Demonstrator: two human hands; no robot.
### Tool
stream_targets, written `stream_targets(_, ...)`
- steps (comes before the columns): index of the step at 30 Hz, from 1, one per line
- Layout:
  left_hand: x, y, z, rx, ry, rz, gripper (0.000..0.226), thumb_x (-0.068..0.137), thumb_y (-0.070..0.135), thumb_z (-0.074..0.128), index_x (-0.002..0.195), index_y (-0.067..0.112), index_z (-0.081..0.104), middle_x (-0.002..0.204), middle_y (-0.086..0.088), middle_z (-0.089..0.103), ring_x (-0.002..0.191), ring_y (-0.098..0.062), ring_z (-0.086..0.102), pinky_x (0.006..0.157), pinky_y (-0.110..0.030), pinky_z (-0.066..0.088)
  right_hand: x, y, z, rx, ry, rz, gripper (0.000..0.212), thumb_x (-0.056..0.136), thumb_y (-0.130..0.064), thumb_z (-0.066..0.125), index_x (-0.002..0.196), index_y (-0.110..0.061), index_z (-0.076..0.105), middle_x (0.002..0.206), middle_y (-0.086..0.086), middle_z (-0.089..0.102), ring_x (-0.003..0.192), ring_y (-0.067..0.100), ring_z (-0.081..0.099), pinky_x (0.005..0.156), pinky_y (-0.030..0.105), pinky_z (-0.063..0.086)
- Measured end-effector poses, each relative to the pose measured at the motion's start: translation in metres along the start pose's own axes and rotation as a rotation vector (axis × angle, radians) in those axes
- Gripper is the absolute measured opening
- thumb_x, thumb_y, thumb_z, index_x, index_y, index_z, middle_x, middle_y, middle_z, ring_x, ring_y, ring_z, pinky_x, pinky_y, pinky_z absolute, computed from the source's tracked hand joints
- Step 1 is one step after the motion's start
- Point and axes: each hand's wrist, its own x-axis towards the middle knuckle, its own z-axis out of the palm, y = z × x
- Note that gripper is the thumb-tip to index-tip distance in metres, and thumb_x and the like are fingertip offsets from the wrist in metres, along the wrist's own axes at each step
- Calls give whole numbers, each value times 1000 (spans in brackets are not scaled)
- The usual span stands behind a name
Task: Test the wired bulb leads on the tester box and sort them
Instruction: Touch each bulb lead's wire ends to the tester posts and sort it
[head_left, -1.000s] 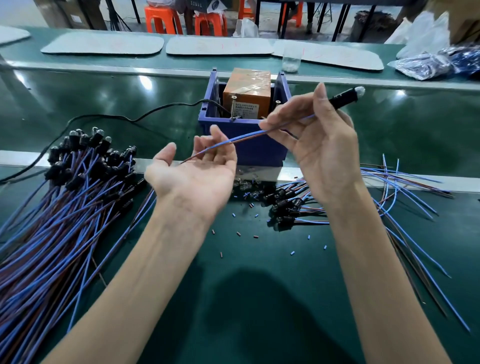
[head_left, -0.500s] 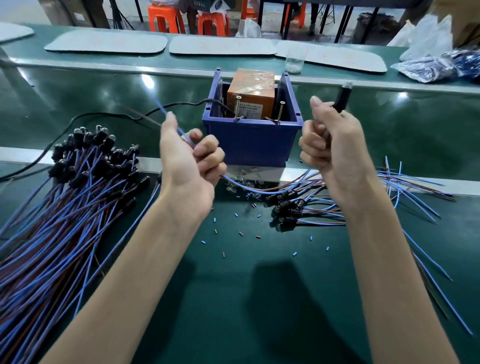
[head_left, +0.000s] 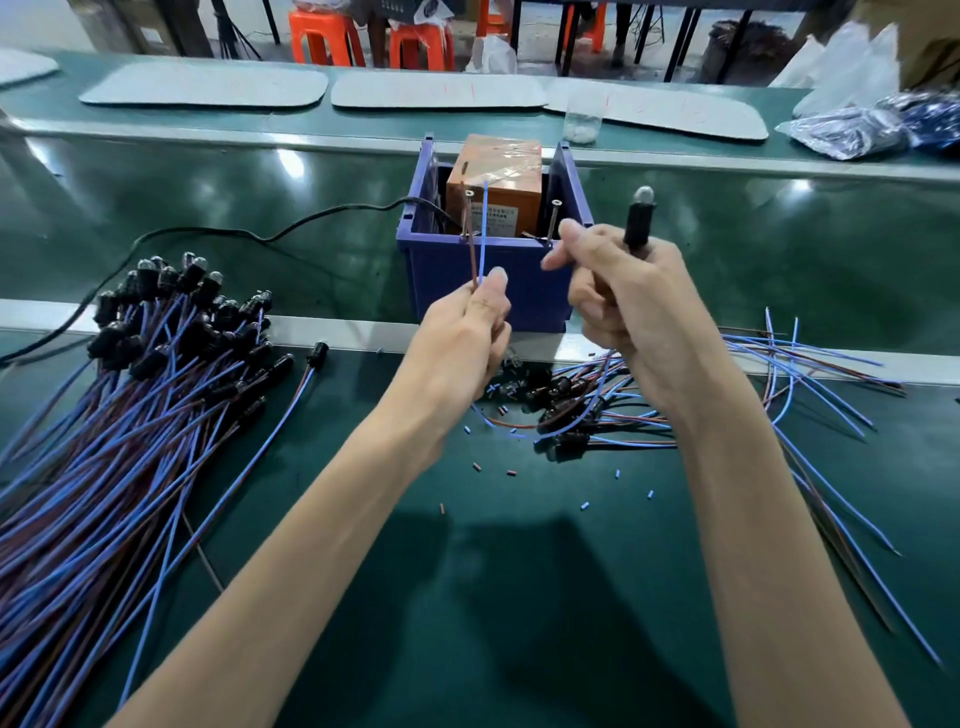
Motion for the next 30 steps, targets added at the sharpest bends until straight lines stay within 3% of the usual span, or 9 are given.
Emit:
stream_targets(2,0,-3,3,21,7,28,39,104,29,33,68,20,27,47,14,26,38,-3,21,36,-12,20,0,2,0,-49,-29,23,23,95,-24,56,91,-5,68,50,-1,33,37,4,21,37,16,16)
stream_targets(4,-1,-8,7,76,-11,32,40,104,30,35,66,20,33,49,15,29,39,-2,23,37,-12,20,0,4,2,-63,-42,27,22,93,-21,60,96,-2,70,54,-1,36,35,2,27,36,13,19)
stream_targets(9,0,-16,10,171,-94,36,44,103,36,35,61,23,33,49,13,26,43,-6,20,40,-20,17,-2,4,4,-78,-43,6,12,88,-14,66,82,-7,73,51,-4,40,36,2,33,37,10,24)
stream_targets(13,2,-18,7,199,-117,54,45,103,38,35,60,23,31,49,13,27,43,-5,20,41,-20,18,-2,3,1,-73,-55,26,7,83,-12,70,81,-5,71,45,-12,44,37,3,23,36,13,20)
stream_targets(17,1,-18,7,154,-122,74,40,103,29,39,65,20,32,50,15,27,44,-3,21,40,-14,19,-1,3,1,-48,-70,25,10,78,-10,74,68,-12,74,69,17,54,40,5,21,36,15,18)
stream_targets(19,1,-18,6,58,-91,95,31,100,17,43,70,17,36,53,15,28,44,-2,23,40,-14,20,-1,3,0,-57,-66,31,10,76,-10,75,66,-12,74,77,22,54,46,9,22,38,17,17)
stream_targets(22,1,-16,5,-102,-50,150,25,96,21,45,71,17,41,57,7,29,45,-3,23,41,-14,20,1,5,-4,-66,-72,20,9,74,-13,77,65,-14,75,66,14,50,48,11,20,40,18,16)
stream_targets(25,0,-17,7,-73,19,264,33,103,22,38,72,15,43,52,15,31,45,-2,25,43,-13,23,0,3,-8,-8,-96,-14,8,64,-24,79,65,-17,74,54,-1,43,42,6,21,38,16,17)
stream_targets(30,2,-20,6,25,143,355,34,102,21,40,70,18,47,48,13,32,47,-5,24,46,-22,23,-3,-4,-15,94,-89,-87,21,67,-20,75,87,-16,73,66,-2,58,39,1,24,37,15,14)
